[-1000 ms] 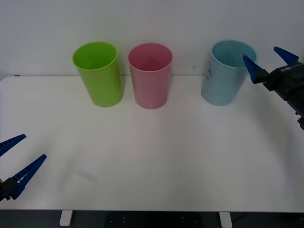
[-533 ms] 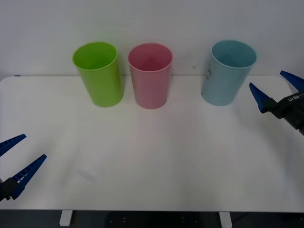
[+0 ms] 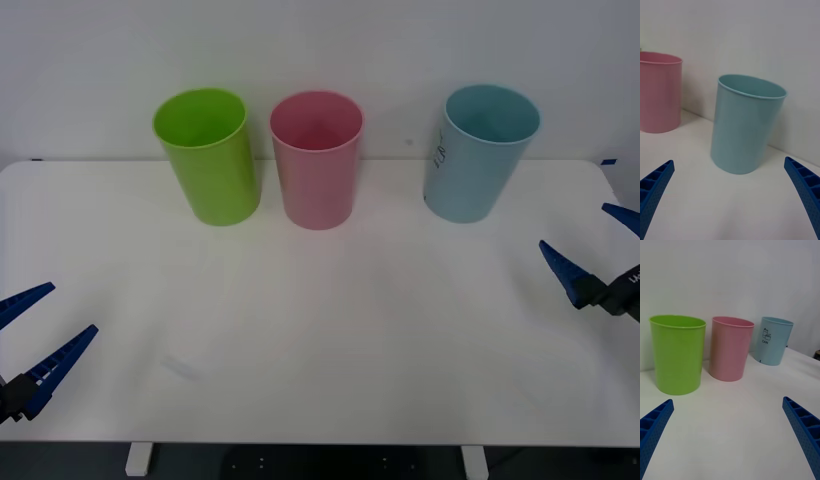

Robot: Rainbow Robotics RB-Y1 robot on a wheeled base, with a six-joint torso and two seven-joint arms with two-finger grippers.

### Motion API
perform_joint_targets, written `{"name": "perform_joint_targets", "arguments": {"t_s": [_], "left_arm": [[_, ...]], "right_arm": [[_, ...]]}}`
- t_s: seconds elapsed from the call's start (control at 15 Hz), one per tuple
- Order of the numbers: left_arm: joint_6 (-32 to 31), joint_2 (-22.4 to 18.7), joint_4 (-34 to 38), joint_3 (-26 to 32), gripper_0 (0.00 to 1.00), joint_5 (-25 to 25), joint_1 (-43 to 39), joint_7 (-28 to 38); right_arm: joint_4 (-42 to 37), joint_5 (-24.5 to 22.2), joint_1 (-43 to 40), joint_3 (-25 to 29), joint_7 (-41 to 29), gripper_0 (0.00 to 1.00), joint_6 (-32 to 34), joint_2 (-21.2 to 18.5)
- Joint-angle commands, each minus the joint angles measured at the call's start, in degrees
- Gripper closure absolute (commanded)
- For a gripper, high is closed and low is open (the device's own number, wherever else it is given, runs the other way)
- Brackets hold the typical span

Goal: Grasp the object on the table and drop it into the matching bin: aluminum can to the light blue bin, PET bottle to the pink bin.

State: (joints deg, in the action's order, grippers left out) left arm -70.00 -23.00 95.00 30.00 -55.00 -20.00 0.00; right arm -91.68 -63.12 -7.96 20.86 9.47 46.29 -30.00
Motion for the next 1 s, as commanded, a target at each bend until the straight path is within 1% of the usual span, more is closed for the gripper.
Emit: {"name": "perform_joint_targets", "arguments": {"t_s": [0.07,0.27,0.73,1.0], "left_arm": [[0.0,0.0,0.0,0.0,0.00,0.0,0.0,0.0],[0.0,0.0,0.0,0.0,0.00,0.0,0.0,0.0],[0.0,0.0,0.0,0.0,0.00,0.0,0.0,0.0],[0.0,0.0,0.0,0.0,0.00,0.0,0.0,0.0]], "right_arm": [[0.0,0.1,-2.5,2.7,-0.4,0.00,6.0,0.2],[-0.3,1.7,-5.8,4.3,-0.7,0.00,9.9,0.2],[-4.4,5.1,-14.0,4.3,-0.6,0.00,10.6,0.2],[-5.0,5.7,-15.9,3.4,-0.9,0.00,11.3,0.2]]}}
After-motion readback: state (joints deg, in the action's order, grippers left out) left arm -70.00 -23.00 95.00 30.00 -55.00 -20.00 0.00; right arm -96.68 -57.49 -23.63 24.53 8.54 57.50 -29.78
